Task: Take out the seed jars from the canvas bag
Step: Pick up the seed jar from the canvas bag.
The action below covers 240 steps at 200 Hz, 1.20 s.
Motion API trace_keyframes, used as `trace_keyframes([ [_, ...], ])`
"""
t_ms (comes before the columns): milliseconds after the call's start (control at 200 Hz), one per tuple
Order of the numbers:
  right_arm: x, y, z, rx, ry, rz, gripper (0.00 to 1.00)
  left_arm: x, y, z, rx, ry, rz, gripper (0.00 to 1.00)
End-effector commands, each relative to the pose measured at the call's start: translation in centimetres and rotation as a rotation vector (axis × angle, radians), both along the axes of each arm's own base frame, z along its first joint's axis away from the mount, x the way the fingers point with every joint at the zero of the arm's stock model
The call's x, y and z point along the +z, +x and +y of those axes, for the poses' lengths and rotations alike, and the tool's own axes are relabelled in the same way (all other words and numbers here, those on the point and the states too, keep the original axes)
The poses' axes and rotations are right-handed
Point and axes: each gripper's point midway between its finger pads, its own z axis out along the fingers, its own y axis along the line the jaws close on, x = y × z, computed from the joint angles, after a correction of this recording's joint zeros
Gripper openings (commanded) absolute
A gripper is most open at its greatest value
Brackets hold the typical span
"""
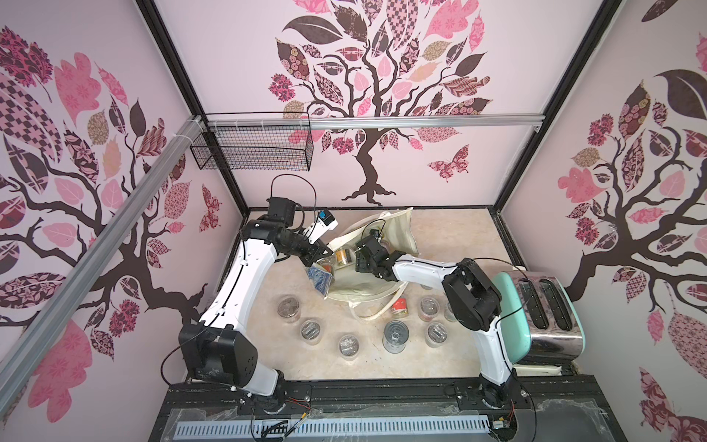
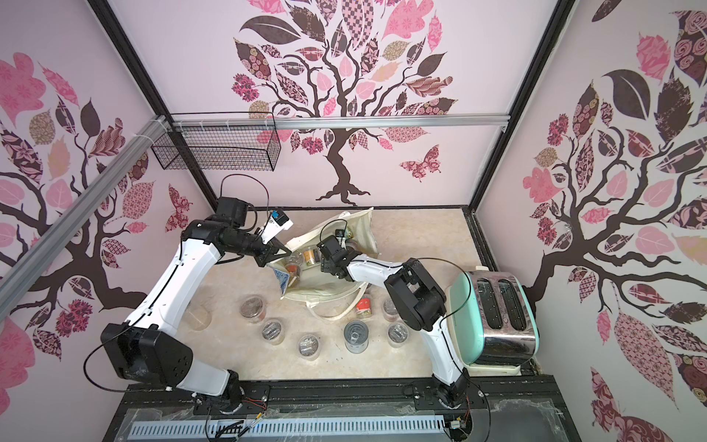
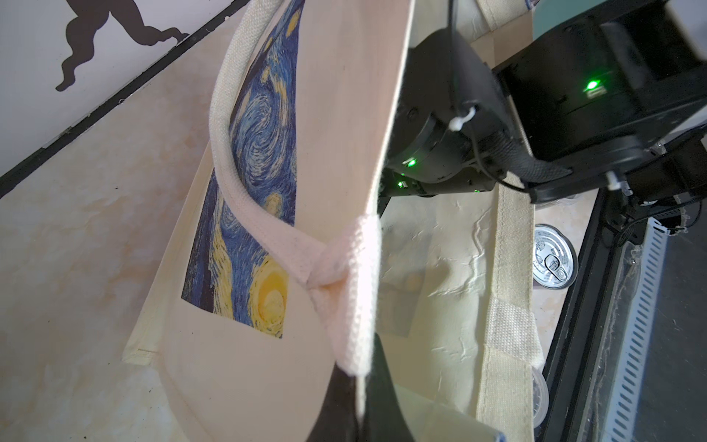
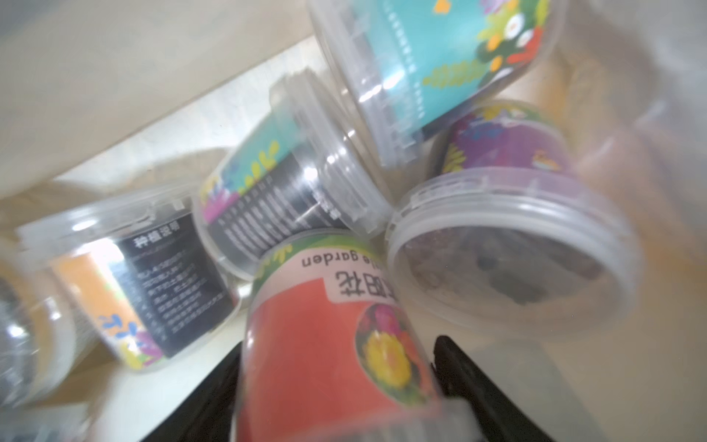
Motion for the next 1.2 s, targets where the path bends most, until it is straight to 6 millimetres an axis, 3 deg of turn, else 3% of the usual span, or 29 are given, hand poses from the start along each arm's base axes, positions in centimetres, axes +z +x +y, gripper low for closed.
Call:
trace_keyframes([
  [0, 4.9, -0.2, -0.3, 0.015, 0.107, -0.040, 0.74, 0.5, -0.7, -0.2, -0.015, -0.009, -0.012, 0.00],
  [250, 7.9, -1.3, -1.1, 0.063, 0.175, -0.017, 0.74, 0.6, -0.4, 0.0, 0.000, 0.001, -0.022, 0.00],
  [505, 11.8, -4.0, -1.1, 0.170, 0.222, 0.002, 0.74, 0.9, 0.8, 0.6, 0.056, 0.002, -0.035, 0.00],
  [600, 13.3, -5.7, -1.2, 0.228, 0.230, 0.022, 0.73, 1.2, 2.3, 1.4, 0.133, 0.005, -0.053, 0.00],
  [835, 17.6, -10.6, -1.5, 0.407, 0.272, 0.061, 0.72, 2.9, 7.3, 6.0, 0.368, 0.048, -0.166, 0.00],
  [1010, 20.6, -14.7, -0.6, 0.566, 0.369, 0.103, 0.70, 4.2, 9.2, 5.9, 0.383, 0.028, -0.196, 0.00],
  [1195, 19.5, -18.9, -0.1, 0.706, 0.259, 0.139, 0.70, 4.7, 10.7, 5.7, 0.413, -0.011, -0.185, 0.00],
])
